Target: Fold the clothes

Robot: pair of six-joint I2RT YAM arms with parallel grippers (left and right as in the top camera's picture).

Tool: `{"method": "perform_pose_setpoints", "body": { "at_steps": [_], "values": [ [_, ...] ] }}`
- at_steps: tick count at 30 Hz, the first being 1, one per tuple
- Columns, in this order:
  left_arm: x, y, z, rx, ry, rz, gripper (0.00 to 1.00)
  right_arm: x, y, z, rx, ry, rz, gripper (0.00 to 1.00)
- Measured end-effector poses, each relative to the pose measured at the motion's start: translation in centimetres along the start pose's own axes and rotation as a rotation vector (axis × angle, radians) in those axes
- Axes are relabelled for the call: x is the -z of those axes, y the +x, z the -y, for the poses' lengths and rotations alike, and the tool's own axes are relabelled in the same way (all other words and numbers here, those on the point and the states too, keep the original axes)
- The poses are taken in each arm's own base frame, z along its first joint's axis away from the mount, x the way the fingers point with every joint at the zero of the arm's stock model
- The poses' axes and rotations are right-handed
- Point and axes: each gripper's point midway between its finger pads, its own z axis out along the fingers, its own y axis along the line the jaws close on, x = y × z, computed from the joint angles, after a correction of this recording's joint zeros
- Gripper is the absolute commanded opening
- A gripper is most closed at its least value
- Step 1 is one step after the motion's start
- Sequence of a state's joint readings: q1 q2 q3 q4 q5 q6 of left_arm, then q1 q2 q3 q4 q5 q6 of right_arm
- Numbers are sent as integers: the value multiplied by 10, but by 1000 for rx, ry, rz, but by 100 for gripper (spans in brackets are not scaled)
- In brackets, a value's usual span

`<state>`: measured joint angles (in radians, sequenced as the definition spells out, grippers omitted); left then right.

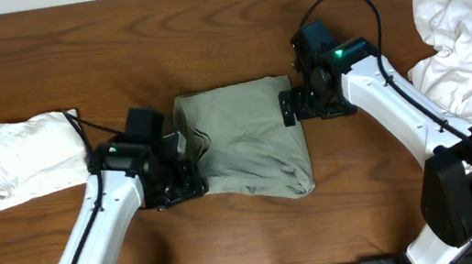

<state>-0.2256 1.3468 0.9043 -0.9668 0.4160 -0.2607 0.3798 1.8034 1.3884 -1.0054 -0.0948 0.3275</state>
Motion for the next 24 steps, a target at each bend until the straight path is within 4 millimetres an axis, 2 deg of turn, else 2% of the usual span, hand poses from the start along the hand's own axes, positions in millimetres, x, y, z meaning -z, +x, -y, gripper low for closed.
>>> {"method": "perform_pose_setpoints", "body": {
  "at_steps": [3,10,24],
  "values": [
    [-9,-4,-2,42,9,23,61,0,0,0,0,1,0,99],
    [-24,-11,-6,155,29,63,63,0,0,0,0,2,0,99],
    [-29,-23,0,240,84,113,63,0,3,1,-1,5,-10,99]
  ]
}}
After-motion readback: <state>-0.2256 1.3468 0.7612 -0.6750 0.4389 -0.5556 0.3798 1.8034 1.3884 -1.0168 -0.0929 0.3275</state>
